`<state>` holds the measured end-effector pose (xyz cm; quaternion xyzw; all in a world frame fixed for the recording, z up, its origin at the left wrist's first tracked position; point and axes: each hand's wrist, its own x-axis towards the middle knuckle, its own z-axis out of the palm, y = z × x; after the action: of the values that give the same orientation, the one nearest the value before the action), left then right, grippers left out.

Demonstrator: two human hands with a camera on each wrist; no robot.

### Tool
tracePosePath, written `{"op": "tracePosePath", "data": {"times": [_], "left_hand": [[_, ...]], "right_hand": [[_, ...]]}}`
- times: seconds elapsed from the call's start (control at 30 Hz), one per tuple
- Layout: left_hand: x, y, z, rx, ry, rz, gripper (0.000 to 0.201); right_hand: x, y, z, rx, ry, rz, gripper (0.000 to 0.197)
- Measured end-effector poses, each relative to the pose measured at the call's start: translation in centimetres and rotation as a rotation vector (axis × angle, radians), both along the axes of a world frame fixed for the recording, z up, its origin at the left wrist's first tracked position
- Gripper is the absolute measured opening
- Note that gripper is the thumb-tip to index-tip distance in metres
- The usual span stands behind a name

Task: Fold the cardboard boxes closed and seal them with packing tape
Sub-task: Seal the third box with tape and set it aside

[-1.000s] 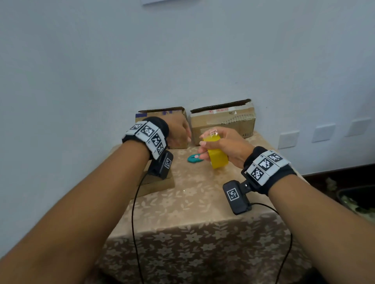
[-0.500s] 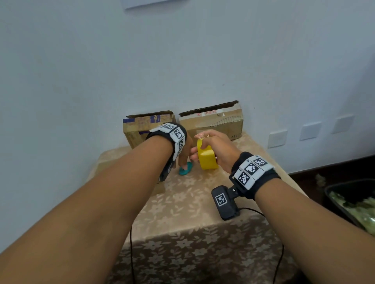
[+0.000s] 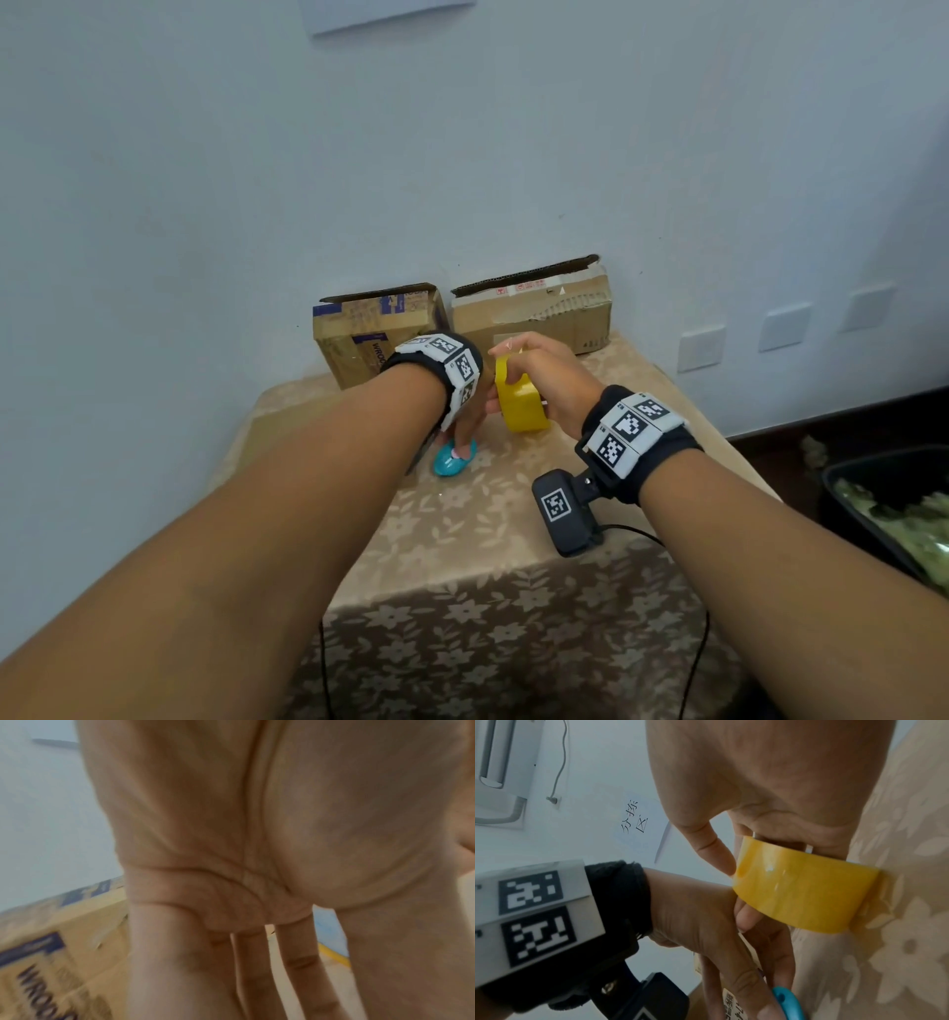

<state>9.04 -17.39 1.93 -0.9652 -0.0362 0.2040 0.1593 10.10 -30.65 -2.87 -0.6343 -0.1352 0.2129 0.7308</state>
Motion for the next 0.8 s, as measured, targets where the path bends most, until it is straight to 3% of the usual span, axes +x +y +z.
{"op": "tracePosePath", "data": {"times": [0.07,0.13,0.2,0.37,0.53,0.67,0.8], "left_hand": [[0.0,0.5,0.1,-0.085,0.13,0.083,0.069],[0.2,1.6,-0.1,-0.101,0.32,0.149,0.064],[-0.4,2.3,0.3,-0.132,0.327,0.182,0.049],[-2.3,4.5,1.1,-0.157,0.274,0.176,0.042],[-3.1,7.6,1.4,-0.385,-0.119,0.299,0.027],[-3.3,7.9,1.0,-0.838,-0.587,0.364,0.024],[-4.0,6.8,0.6,-1.283,-0.726,0.306,0.015]], "right_hand": [[-0.1,0.0,0.1,0.035,0.008,0.018,0.041],[-0.2,0.2,0.1,0.068,0.025,0.032,0.042],[-0.2,0.5,0.0,0.091,0.032,0.045,0.043],[-0.2,1.4,-0.2,0.098,-0.007,0.107,0.043],[-0.4,2.3,-0.4,0.113,-0.022,0.162,0.045],[-0.3,2.6,-0.6,0.135,-0.016,0.147,0.046],[-0.3,2.5,-0.7,0.136,-0.006,0.137,0.047]]}}
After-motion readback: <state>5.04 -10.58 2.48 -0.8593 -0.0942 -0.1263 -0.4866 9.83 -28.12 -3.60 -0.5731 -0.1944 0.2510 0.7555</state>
